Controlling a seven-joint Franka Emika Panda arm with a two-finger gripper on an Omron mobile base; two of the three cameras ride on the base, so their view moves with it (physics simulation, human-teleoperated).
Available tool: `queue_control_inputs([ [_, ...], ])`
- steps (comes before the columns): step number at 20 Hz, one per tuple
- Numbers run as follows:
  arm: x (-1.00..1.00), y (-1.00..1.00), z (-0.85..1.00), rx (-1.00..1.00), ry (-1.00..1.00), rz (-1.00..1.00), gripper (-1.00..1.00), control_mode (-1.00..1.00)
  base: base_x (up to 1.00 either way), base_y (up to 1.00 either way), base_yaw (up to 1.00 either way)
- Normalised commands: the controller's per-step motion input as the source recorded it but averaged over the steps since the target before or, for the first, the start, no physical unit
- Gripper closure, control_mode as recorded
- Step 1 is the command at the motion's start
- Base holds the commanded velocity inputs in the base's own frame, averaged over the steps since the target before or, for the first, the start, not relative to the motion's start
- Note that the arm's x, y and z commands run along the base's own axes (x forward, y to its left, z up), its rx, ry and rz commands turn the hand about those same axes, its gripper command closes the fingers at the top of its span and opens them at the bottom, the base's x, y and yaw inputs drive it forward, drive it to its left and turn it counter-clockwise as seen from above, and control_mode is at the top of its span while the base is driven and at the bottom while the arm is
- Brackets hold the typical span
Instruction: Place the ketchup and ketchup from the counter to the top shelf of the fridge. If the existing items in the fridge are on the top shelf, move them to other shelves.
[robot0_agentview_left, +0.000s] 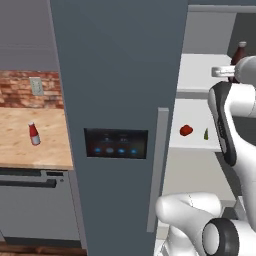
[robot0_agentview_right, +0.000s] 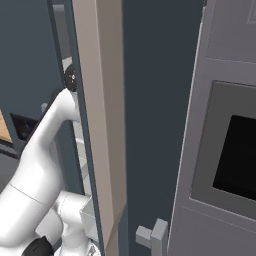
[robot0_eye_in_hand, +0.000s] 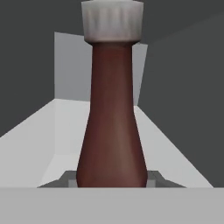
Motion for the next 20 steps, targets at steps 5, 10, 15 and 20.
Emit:
queue_control_inputs([
  [5, 0.43, -0.25, -0.09, 0.0, 0.0, -0.02, 1.0, -1.0, 0.0, 0.0, 0.0],
  [10, 0.45, -0.38, -0.03, 0.01, 0.03, -0.02, 1.0, -1.0, 0.0, 0.0, 0.0],
  [15, 0.39, -0.5, -0.04, 0.0, 0.09, -0.01, 1.0, -1.0, 0.0, 0.0, 0.0],
  [20, 0.23, -0.48, -0.17, 0.0, 0.12, -0.01, 1.0, -1.0, 0.0, 0.0, 0.0],
])
